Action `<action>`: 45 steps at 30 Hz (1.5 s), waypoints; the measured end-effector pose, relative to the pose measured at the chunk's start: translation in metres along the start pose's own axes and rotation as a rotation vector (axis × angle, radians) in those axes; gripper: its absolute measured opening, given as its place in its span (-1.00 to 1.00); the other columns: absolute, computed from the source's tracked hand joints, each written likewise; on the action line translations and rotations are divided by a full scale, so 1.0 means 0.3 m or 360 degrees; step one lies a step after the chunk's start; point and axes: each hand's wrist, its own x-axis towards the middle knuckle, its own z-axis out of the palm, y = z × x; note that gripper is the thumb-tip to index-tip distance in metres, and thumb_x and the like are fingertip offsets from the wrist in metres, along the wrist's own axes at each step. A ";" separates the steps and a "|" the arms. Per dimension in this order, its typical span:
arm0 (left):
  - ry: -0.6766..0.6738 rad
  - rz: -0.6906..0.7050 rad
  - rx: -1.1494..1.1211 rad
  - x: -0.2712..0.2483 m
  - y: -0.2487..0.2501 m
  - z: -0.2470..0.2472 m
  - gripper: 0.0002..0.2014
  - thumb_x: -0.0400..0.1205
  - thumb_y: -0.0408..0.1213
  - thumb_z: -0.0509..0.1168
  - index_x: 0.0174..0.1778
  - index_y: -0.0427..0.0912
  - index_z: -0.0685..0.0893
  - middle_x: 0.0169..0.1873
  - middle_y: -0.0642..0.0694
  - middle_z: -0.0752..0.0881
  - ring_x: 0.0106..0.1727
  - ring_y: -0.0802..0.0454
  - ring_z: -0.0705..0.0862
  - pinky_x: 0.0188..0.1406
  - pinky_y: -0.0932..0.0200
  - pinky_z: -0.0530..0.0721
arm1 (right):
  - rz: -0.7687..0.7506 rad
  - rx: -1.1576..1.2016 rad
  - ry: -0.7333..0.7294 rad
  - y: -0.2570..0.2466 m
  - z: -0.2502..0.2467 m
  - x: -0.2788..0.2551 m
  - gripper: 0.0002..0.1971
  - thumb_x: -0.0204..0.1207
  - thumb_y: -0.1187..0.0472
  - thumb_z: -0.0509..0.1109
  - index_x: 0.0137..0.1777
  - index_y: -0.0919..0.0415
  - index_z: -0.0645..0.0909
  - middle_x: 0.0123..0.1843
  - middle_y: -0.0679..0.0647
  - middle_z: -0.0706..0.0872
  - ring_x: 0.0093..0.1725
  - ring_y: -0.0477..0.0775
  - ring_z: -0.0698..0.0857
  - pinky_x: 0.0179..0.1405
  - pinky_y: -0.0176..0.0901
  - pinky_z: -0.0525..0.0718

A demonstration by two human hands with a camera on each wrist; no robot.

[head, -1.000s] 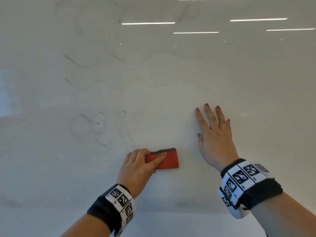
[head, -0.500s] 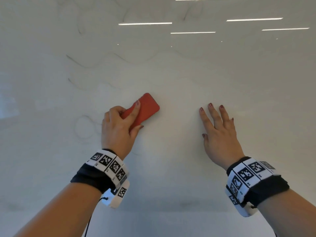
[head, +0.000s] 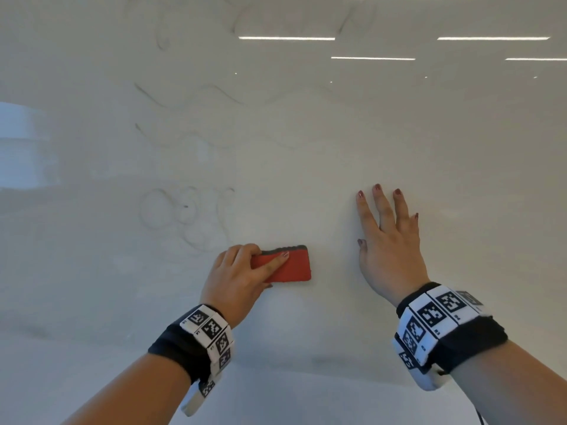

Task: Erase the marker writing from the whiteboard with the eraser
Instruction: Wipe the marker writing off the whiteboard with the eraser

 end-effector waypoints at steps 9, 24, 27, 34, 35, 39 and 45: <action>0.0209 -0.0356 0.0010 0.170 -0.158 -0.140 -0.33 0.45 -0.05 0.48 0.49 0.11 0.44 0.09 -0.26 0.53 -0.01 -0.25 0.51 0.01 -0.14 0.58 | -0.0018 0.0126 0.0042 -0.063 -0.020 0.011 -0.27 0.55 0.24 0.30 0.68 0.15 0.06 0.70 0.17 0.03 0.66 0.32 -0.05 0.52 0.40 0.12; 0.0111 -0.0172 -0.0050 -0.002 -0.287 -0.095 -0.30 0.37 -0.09 0.55 0.44 0.14 0.48 0.06 -0.23 0.54 -0.02 -0.20 0.48 -0.06 -0.10 0.60 | -0.0160 0.0220 -0.0022 -0.343 0.021 0.087 -0.29 0.59 0.22 0.22 0.69 0.13 -0.01 0.72 0.05 -0.09 0.68 0.22 -0.15 0.59 0.27 0.01; 0.0008 -0.0064 -0.0065 -0.079 -0.268 -0.052 -0.28 0.28 -0.11 0.61 0.37 0.17 0.51 0.02 -0.20 0.57 -0.03 -0.18 0.50 -0.08 -0.07 0.62 | -0.0126 0.0195 -0.0039 -0.372 0.042 0.083 -0.30 0.60 0.21 0.20 0.69 0.15 -0.02 0.72 0.06 -0.13 0.67 0.23 -0.19 0.58 0.29 0.02; -0.0037 0.0077 -0.0026 -0.111 -0.284 -0.054 -0.24 0.23 -0.12 0.64 0.35 0.21 0.50 -0.03 -0.14 0.59 -0.09 -0.17 0.61 -0.09 -0.07 0.66 | -0.0101 0.0120 0.0020 -0.371 0.063 0.079 -0.28 0.57 0.27 0.23 0.68 0.13 -0.02 0.72 0.05 -0.09 0.67 0.22 -0.14 0.56 0.29 0.08; -0.0012 0.0054 -0.0033 -0.093 -0.291 -0.065 -0.25 0.24 -0.12 0.63 0.35 0.21 0.50 -0.03 -0.15 0.59 -0.08 -0.17 0.60 -0.10 -0.07 0.65 | -0.0102 0.0111 0.0029 -0.370 0.066 0.078 -0.27 0.57 0.28 0.24 0.68 0.14 -0.01 0.71 0.05 -0.08 0.67 0.23 -0.13 0.56 0.28 0.08; 0.0104 -0.0077 -0.0063 0.017 -0.335 -0.127 -0.28 0.34 -0.07 0.56 0.42 0.19 0.46 0.01 -0.20 0.56 -0.06 -0.19 0.53 -0.07 -0.08 0.62 | -0.0093 0.0080 0.0046 -0.370 0.072 0.076 -0.23 0.53 0.33 0.26 0.68 0.14 -0.01 0.71 0.06 -0.06 0.67 0.24 -0.11 0.55 0.26 0.05; 0.0326 -0.0416 -0.0129 0.163 -0.441 -0.219 -0.33 0.48 0.00 0.45 0.52 0.11 0.41 0.07 -0.25 0.48 -0.01 -0.20 0.48 0.04 -0.06 0.54 | -0.0096 0.0025 0.0057 -0.370 0.071 0.076 -0.23 0.48 0.34 0.30 0.68 0.17 0.07 0.70 0.12 0.05 0.66 0.29 -0.01 0.52 0.31 0.16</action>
